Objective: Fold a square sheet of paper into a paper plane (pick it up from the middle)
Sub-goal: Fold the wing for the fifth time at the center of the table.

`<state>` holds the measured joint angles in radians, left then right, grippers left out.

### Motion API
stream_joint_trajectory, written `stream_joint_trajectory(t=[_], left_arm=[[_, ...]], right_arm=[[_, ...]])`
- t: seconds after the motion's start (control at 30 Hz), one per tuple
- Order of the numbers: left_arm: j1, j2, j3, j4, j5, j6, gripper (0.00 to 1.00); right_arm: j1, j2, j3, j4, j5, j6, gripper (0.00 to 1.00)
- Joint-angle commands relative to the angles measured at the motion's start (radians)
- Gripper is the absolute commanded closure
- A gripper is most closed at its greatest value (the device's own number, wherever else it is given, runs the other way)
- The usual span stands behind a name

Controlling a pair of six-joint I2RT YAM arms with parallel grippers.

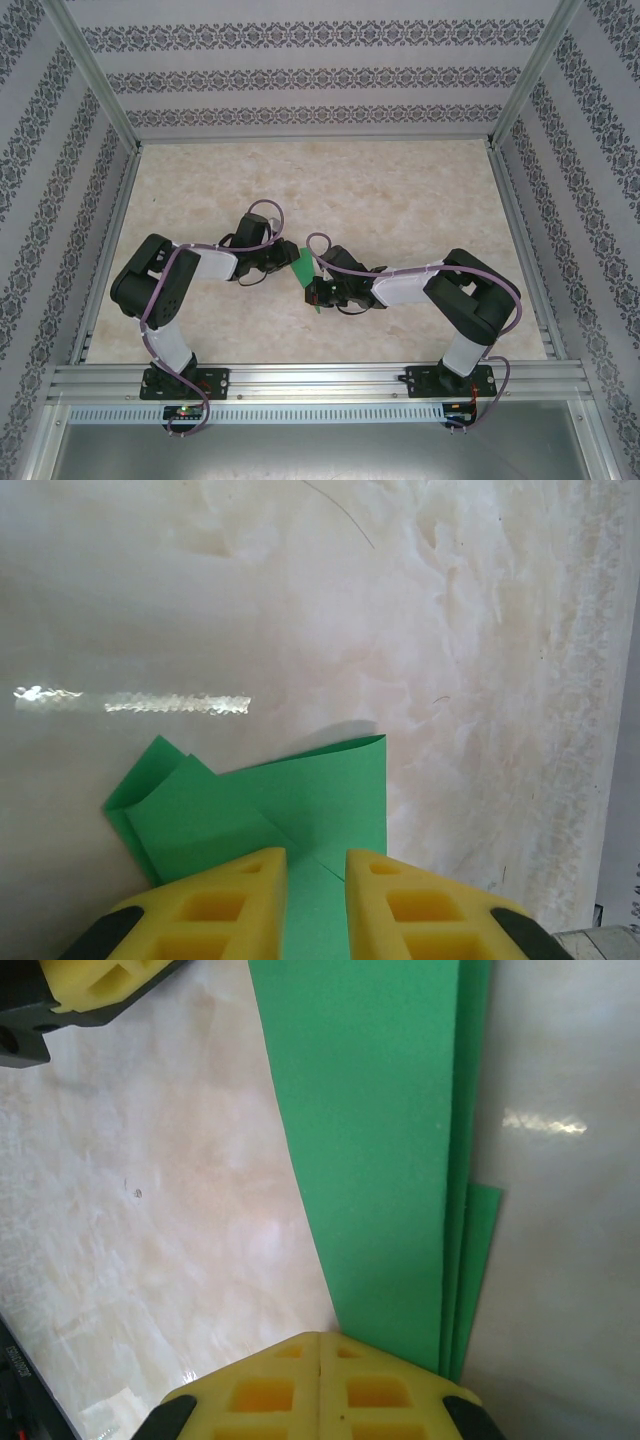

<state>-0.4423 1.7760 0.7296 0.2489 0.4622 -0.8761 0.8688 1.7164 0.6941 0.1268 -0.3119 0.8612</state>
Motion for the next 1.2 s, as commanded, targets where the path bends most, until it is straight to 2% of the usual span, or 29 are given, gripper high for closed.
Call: stream_joint_trajectory(t=[0.0,1.03,1.17], left_arm=[[0.03,0.025,0.027,-0.039,-0.041,0.042,0.76],[0.073,0.043,0.158,-0.262,-0.116,0.157,0.75],[0.078,0.049,0.206,-0.303,-0.114,0.204,0.75]], right_arm=[[0.01,0.018,-0.041,-0.169,0.028,-0.023,1.0],[0.003,0.049,-0.042,-0.133,0.006,-0.021,1.0],[0.0,0.059,-0.038,-0.131,0.007,-0.023,1.0]])
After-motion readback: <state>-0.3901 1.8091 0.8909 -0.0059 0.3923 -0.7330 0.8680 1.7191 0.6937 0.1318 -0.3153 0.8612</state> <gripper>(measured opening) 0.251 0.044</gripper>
